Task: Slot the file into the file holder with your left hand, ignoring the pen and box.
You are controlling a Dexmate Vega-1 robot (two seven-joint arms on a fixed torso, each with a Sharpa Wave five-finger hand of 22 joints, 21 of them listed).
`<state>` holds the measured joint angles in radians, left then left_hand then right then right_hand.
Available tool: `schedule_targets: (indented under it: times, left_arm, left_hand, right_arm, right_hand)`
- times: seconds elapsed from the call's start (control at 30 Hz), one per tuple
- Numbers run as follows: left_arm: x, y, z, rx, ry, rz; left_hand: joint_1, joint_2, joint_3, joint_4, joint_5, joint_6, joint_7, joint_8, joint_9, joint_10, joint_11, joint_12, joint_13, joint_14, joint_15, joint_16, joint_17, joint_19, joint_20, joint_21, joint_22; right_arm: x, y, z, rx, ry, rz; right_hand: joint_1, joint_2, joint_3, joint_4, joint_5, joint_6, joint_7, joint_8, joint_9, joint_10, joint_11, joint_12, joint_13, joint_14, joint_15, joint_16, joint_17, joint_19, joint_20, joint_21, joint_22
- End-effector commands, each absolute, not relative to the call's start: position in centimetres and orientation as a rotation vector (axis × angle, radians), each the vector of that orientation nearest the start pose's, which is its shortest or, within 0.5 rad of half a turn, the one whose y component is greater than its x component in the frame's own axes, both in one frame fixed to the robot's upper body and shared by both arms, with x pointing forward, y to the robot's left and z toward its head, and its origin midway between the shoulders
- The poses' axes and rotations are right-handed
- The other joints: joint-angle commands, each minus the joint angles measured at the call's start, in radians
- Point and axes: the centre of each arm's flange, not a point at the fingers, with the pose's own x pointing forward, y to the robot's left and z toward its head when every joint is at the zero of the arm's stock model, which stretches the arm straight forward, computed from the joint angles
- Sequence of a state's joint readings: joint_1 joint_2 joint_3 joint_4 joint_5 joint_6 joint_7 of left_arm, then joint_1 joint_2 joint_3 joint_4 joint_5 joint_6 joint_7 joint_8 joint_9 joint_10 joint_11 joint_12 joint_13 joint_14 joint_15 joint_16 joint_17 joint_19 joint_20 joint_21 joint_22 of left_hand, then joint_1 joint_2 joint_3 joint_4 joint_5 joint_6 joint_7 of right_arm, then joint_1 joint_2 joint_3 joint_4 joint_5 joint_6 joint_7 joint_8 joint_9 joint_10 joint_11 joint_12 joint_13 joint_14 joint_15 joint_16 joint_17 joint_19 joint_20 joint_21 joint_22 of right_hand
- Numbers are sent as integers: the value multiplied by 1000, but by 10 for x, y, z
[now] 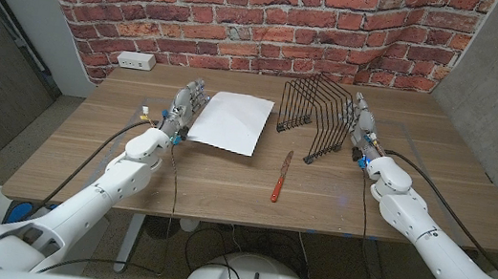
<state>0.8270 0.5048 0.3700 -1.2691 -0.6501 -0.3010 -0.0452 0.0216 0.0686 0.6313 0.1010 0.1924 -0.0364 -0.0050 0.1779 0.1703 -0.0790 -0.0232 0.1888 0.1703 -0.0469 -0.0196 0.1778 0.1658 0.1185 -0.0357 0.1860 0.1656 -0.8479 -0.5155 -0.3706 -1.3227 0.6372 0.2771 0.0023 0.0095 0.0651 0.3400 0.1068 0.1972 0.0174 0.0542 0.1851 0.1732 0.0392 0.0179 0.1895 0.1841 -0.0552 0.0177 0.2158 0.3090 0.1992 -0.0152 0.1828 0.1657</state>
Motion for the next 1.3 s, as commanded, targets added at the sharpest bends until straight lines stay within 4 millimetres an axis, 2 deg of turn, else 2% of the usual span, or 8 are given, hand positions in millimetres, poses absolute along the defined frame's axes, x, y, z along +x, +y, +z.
schedule_targets:
  times: [0.03,0.27,0.53,0.83,1.0,1.07,1.3]
  left_arm:
    - [656,301,-29,-41,-593,-187]
    - [651,307,-25,-22,-596,-173]
    - [638,319,-22,-7,-605,-134]
    - [622,324,-16,19,-582,-100]
    - [612,326,-8,67,-558,-76]
    - [608,326,-6,73,-555,-67]
    - [601,330,1,94,-515,-53]
  left_hand:
    - [4,66,9,-2,7,-4,-1,7,3,-5,-6,5,3,-1,-3,4,5,12,-39,7,2]
    - [7,67,11,-5,7,0,-1,7,3,-4,-6,5,3,1,-2,3,4,13,-40,6,2]
    - [9,66,13,-9,6,0,-2,6,3,-2,-4,4,3,2,-2,2,4,14,-40,6,2]
    - [14,63,15,-17,6,3,-3,7,3,1,-5,5,3,6,-2,2,3,16,-38,5,2]
    - [34,61,23,-47,3,24,-11,12,3,22,-4,9,3,25,-7,4,0,32,-37,8,1]
    - [49,59,29,-70,0,38,-7,13,3,36,-6,11,3,38,-8,4,-1,43,-39,9,0]
    - [73,55,37,-110,-6,49,-9,12,2,56,-11,13,3,56,-12,4,-2,56,-38,8,0]
  right_arm:
    - [649,-288,-24,21,-592,179]
    - [649,-291,-26,23,-592,163]
    - [653,-292,-26,19,-592,167]
    - [651,-295,-24,23,-590,161]
    - [651,-292,-24,25,-594,171]
    - [651,-292,-24,28,-596,177]
    - [650,-297,-24,24,-609,176]
  right_hand:
    - [3,41,7,0,5,3,10,6,3,10,-2,6,3,-6,-3,5,3,10,3,3,2]
    - [6,42,9,0,5,4,9,6,3,10,-2,6,3,-5,-4,4,2,10,3,3,2]
    - [10,41,10,-1,6,6,9,6,3,12,-4,6,2,-5,-6,3,0,10,2,4,2]
    - [14,42,12,-2,6,8,9,6,3,11,-5,5,2,-3,-4,2,-3,10,1,4,2]
    - [15,42,13,-2,7,8,10,5,3,12,-5,5,2,-4,-3,1,-4,10,2,4,2]
    - [16,41,14,-3,7,8,10,5,3,12,-5,5,2,-5,-3,0,-5,10,1,4,2]
    - [18,41,14,-3,6,8,9,5,3,12,-5,5,2,-4,-4,0,-6,10,2,4,2]
